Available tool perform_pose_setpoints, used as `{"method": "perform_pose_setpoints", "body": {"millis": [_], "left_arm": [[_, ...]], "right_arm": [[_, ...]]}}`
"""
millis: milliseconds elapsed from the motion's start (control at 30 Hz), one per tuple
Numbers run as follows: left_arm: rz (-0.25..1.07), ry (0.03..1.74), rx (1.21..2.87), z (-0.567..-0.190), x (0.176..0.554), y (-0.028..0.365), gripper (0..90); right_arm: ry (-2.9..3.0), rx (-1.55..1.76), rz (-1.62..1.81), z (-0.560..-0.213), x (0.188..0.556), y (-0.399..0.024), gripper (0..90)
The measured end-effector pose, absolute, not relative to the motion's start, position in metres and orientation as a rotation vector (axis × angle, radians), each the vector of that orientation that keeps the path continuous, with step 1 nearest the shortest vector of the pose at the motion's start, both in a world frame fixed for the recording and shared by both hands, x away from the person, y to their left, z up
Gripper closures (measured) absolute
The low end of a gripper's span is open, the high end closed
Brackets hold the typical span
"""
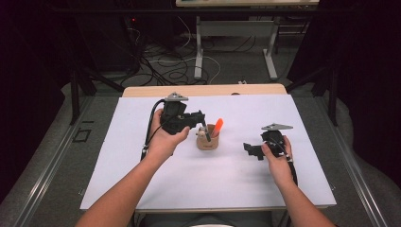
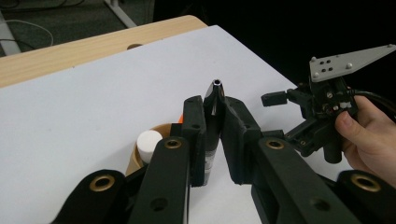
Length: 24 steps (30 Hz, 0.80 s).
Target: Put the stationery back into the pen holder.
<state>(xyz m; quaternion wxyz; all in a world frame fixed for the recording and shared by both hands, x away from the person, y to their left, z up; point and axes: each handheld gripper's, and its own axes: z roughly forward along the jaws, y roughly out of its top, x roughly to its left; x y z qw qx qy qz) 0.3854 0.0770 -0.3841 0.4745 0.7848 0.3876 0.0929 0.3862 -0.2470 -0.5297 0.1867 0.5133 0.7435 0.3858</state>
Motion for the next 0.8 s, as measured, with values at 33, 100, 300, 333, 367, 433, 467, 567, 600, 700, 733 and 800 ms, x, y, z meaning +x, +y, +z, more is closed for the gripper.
{"method": "perform_pose_setpoints", "body": {"millis": [33, 100, 300, 333, 367, 433, 467, 567, 600, 700, 733, 800], "left_arm": [[0.226, 0.953, 1.917, -0.383, 0.386, 0.076, 80.6], [0.236, 0.947, 1.920, -0.382, 0.389, 0.075, 80.6], [0.264, 0.965, 1.922, -0.385, 0.396, 0.068, 80.6], [0.269, 0.964, 1.928, -0.387, 0.398, 0.068, 80.6], [0.272, 0.973, 1.919, -0.388, 0.399, 0.066, 80.6], [0.274, 0.980, 1.919, -0.391, 0.401, 0.064, 80.6], [0.280, 0.983, 1.920, -0.392, 0.402, 0.062, 80.6], [0.279, 0.983, 1.942, -0.395, 0.406, 0.059, 80.6], [0.281, 0.988, 1.939, -0.397, 0.406, 0.056, 80.6], [0.293, 0.989, 1.959, -0.400, 0.408, 0.052, 80.6], [0.294, 0.990, 1.961, -0.401, 0.408, 0.051, 80.6], [0.307, 0.981, 1.987, -0.403, 0.411, 0.050, 80.6]], "right_arm": [[2.090, 1.451, 1.088, -0.530, 0.386, -0.247, 0.2], [2.089, 1.455, 1.091, -0.530, 0.386, -0.246, 0.2], [2.096, 1.453, 1.090, -0.531, 0.386, -0.246, 0.3], [2.099, 1.450, 1.090, -0.531, 0.386, -0.246, 0.3], [2.100, 1.449, 1.090, -0.531, 0.386, -0.246, 0.3], [2.100, 1.445, 1.089, -0.531, 0.387, -0.246, 0.4], [2.101, 1.446, 1.089, -0.531, 0.387, -0.246, 0.5], [2.105, 1.449, 1.090, -0.532, 0.386, -0.245, 0.7], [2.105, 1.454, 1.091, -0.532, 0.386, -0.245, 0.7], [2.111, 1.450, 1.091, -0.532, 0.386, -0.245, 0.9], [2.115, 1.446, 1.089, -0.532, 0.387, -0.245, 1.0], [2.117, 1.447, 1.089, -0.532, 0.387, -0.245, 1.1]]}}
